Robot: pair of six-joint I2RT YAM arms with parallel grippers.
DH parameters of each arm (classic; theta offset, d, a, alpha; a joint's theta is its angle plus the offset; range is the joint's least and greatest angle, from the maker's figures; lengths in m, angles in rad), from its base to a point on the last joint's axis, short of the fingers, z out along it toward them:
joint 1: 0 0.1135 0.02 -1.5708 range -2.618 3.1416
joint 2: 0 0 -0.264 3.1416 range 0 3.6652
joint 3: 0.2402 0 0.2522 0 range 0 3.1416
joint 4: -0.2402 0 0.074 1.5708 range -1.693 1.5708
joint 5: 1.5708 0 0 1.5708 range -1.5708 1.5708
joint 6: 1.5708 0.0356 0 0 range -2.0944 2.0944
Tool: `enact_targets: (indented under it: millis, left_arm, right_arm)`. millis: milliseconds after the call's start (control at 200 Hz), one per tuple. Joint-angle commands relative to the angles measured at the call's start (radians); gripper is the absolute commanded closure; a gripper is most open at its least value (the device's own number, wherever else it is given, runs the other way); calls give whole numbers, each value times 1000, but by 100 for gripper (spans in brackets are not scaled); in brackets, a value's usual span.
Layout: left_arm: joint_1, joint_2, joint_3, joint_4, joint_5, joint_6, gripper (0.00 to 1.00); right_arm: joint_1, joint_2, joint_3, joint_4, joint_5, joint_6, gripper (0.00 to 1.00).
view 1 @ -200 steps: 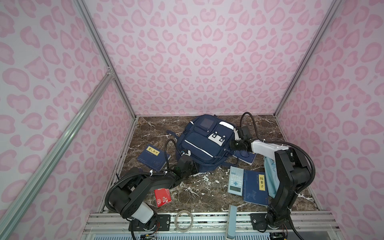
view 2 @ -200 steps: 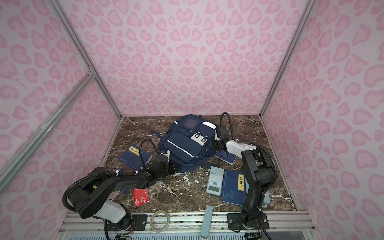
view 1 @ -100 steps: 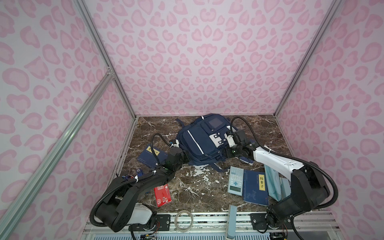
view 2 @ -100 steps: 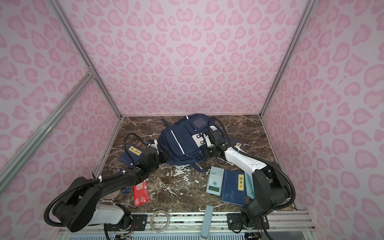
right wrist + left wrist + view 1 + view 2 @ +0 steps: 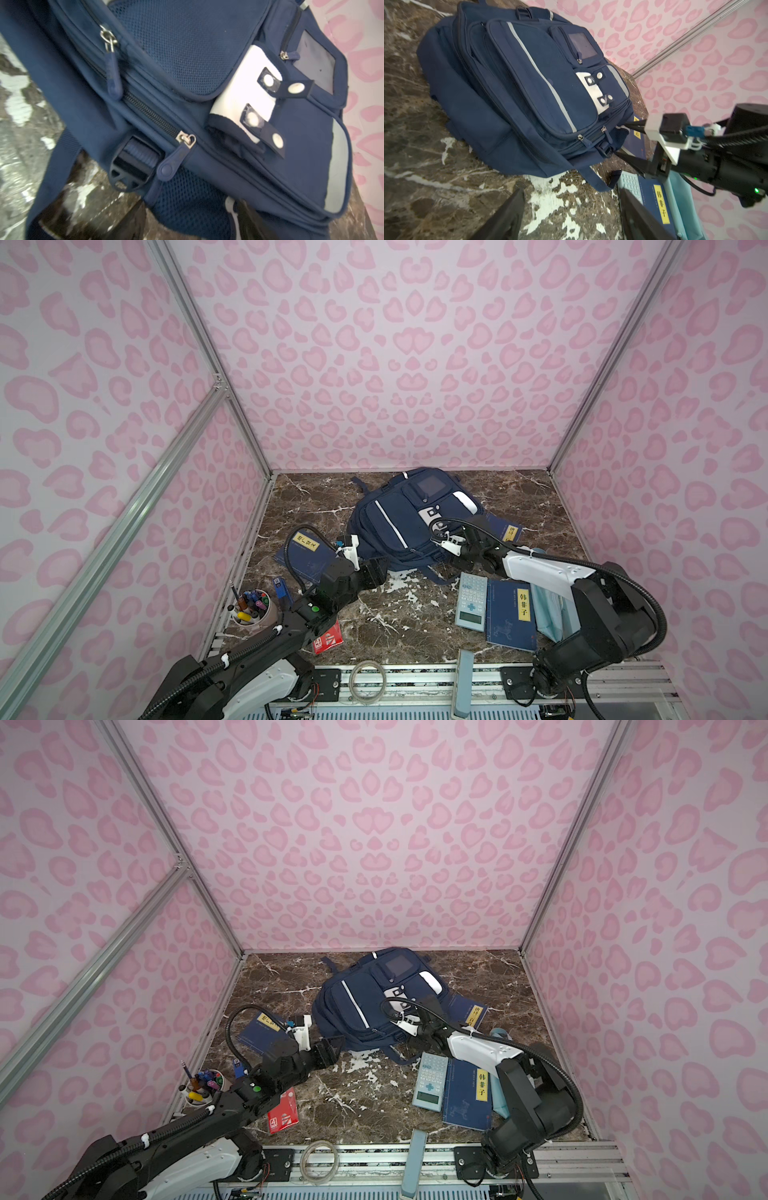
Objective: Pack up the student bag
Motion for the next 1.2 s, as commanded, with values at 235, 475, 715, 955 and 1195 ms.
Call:
enact_targets:
  millis: [235, 475, 715, 955, 1195]
  left_arm:
    - [-13, 24, -28, 59, 7, -20, 39]
    - [-58, 120, -3, 114, -46, 39, 51]
    - [-94, 308, 69, 233, -48, 111, 55]
    - [-271, 506, 146, 394, -228, 231, 55]
    - [-322, 686, 253, 345, -423, 234, 58]
  right_arm:
    - [14, 155, 48, 5, -5, -136, 44]
    - [71, 134, 141, -141, -109, -71, 98]
    - [82, 98, 189, -177, -272, 5, 99]
    - [82, 93, 210, -190, -370, 45, 100]
    - [77, 81, 206, -201, -444, 50, 100]
